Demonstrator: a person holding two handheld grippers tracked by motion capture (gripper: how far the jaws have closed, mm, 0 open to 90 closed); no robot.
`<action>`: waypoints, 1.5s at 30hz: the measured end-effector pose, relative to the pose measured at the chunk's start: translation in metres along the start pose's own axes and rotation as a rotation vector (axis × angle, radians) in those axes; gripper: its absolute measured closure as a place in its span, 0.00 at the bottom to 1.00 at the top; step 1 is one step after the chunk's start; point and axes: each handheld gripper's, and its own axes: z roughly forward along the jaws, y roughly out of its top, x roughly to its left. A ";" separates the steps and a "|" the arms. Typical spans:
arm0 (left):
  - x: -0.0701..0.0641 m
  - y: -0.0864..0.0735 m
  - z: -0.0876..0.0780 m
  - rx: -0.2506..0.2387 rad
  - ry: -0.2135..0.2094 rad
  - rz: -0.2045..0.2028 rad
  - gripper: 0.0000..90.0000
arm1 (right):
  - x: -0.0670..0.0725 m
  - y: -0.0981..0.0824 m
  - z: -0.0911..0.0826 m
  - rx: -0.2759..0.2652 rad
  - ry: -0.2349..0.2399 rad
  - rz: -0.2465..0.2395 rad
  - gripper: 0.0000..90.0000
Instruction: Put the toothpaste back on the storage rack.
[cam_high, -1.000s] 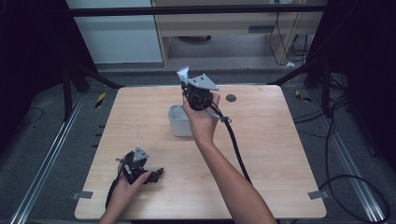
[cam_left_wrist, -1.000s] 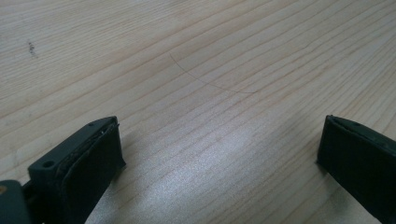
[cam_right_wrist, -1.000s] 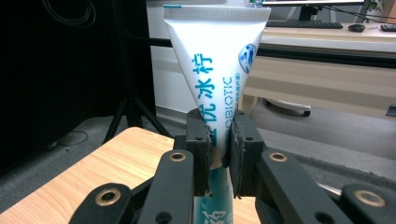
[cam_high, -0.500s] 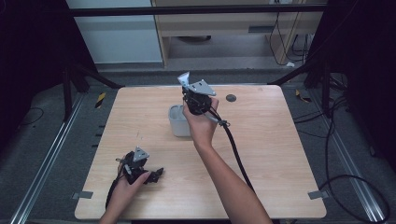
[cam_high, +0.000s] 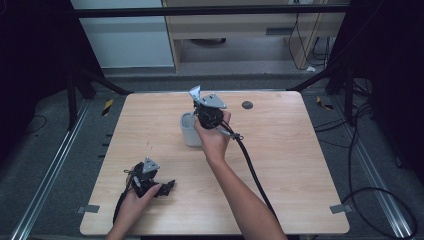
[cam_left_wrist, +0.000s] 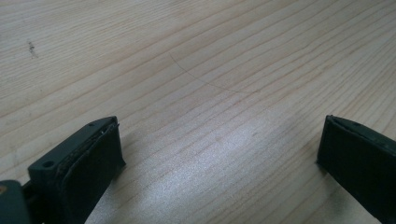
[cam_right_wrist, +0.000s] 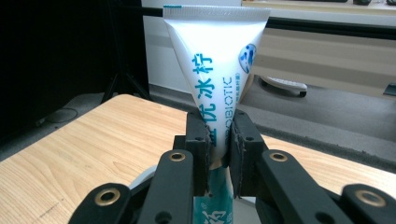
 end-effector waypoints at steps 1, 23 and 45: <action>0.000 0.000 0.000 0.000 0.000 0.000 0.00 | 0.000 -0.001 0.001 0.003 0.000 0.005 0.89; 0.000 0.000 0.000 0.000 -0.001 -0.002 0.00 | -0.002 -0.017 0.009 0.046 -0.008 0.011 0.88; 0.000 0.000 0.000 0.000 -0.002 -0.001 0.00 | -0.002 -0.028 0.013 0.086 -0.010 0.015 0.88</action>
